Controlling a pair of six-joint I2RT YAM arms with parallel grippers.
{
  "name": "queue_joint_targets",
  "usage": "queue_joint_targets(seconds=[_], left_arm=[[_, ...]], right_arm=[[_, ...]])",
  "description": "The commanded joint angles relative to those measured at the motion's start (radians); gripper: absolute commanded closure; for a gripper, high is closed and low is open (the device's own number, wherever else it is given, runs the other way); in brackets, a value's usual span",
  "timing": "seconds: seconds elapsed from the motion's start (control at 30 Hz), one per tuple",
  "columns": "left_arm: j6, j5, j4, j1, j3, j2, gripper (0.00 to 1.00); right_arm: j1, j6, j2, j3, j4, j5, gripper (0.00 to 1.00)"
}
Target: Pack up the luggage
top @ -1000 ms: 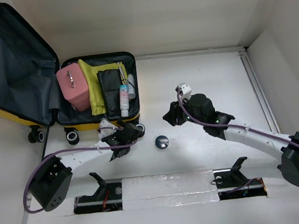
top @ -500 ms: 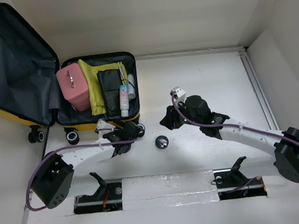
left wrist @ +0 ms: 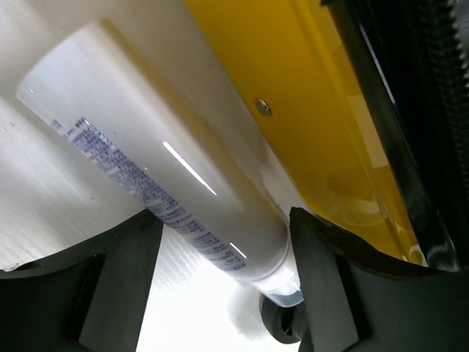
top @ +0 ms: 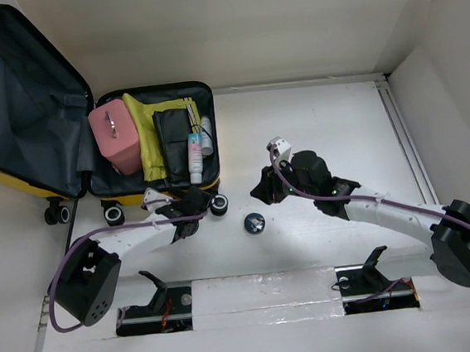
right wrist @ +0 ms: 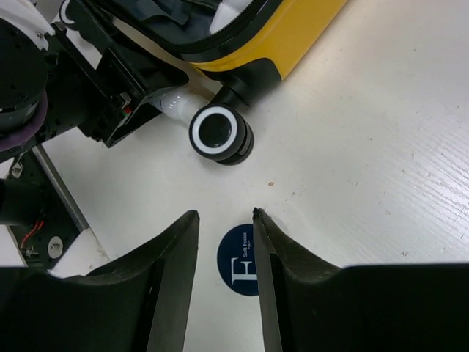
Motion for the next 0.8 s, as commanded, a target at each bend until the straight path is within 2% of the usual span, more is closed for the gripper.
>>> queue_joint_targets(seconds=[0.0,0.13,0.3,0.37,0.43,0.5,0.53,0.6,0.67,0.77], left_arm=[[0.001,0.022,-0.052,0.006,0.029,0.015,0.35],[0.012,0.053,-0.063,-0.008,-0.029,-0.032,0.38],[0.048,0.071,-0.132,-0.018,-0.073,-0.146,0.53],[0.059,0.081,-0.172,-0.029,-0.084,-0.183,0.53],[0.059,0.093,-0.198,-0.029,-0.093,-0.233,0.47],[0.070,0.102,-0.232,-0.029,-0.106,-0.267,0.36],[0.070,0.102,-0.232,-0.029,-0.116,-0.296,0.26],[0.081,0.076,-0.232,-0.029,-0.125,-0.307,0.18],[0.154,0.088,-0.199,0.018,-0.125,-0.318,0.18],[0.165,0.079,-0.157,0.019,-0.116,-0.255,0.21]], right_arm=[[0.009,-0.011,-0.016,-0.008,0.060,-0.012,0.59],[-0.009,-0.011,-0.036,-0.017,0.060,-0.003,0.59],[-0.028,-0.001,-0.056,-0.027,0.060,-0.003,0.59],[-0.037,-0.001,-0.056,-0.027,0.060,-0.003,0.59],[-0.037,-0.001,-0.065,-0.027,0.051,-0.012,0.59],[-0.037,-0.001,-0.065,-0.027,0.051,0.000,0.59],[-0.046,-0.001,-0.065,-0.027,0.051,0.000,0.59],[-0.046,-0.001,-0.065,-0.027,0.051,-0.009,0.59],[-0.046,-0.001,-0.065,-0.027,0.051,-0.009,0.59],[-0.046,-0.001,-0.065,-0.027,0.051,-0.009,0.59]])
